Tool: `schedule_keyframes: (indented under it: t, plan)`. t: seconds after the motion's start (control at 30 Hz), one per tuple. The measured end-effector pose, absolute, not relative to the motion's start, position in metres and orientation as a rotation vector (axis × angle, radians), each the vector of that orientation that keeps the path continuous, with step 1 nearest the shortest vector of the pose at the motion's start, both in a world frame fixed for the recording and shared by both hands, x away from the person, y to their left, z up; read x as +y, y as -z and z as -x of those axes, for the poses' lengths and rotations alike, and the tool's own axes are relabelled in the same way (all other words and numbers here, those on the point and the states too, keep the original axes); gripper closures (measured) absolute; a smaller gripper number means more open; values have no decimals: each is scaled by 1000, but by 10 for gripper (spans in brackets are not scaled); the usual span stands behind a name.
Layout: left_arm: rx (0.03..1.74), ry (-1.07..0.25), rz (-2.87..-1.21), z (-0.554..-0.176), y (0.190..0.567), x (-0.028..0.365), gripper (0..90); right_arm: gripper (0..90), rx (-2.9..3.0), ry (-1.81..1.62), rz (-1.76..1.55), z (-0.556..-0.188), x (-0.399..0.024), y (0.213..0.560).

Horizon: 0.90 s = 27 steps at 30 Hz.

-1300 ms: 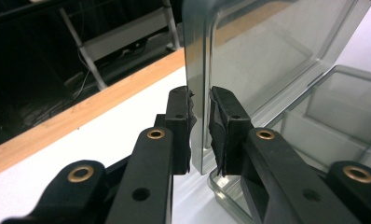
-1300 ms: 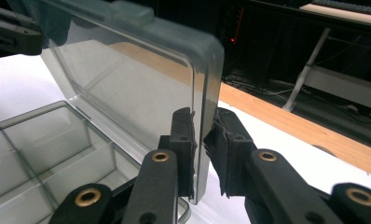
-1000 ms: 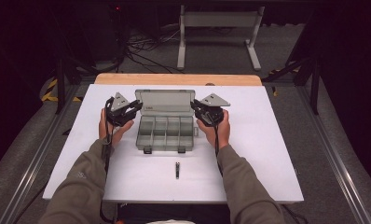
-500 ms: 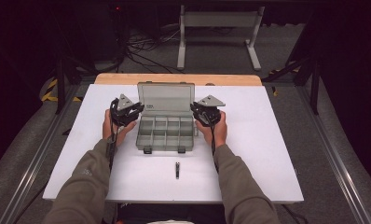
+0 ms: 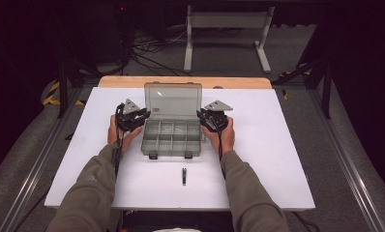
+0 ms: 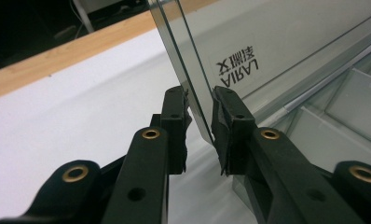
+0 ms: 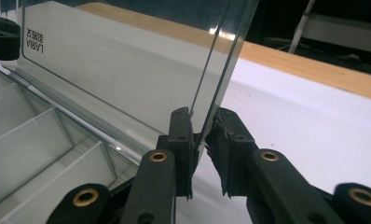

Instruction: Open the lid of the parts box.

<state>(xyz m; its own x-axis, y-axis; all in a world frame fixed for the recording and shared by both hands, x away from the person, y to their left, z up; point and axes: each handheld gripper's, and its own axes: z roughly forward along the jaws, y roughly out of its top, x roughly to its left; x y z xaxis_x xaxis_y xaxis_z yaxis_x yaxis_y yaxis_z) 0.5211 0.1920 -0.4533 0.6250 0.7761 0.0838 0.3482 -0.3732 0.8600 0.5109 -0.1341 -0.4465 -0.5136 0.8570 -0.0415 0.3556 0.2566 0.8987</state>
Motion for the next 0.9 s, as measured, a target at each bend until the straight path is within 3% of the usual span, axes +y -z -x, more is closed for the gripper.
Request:
schedule_keyframes:
  t: [0.67, 0.9]
  plan:
    - [907, -631, -1970, -519, 455, 190, 731, 732, 2020, -1153, -1107, -509, -129, 449]
    - [881, -662, -1997, -517, 457, 188, 766, 751, 2024, -1011, -1038, -508, -121, 449]
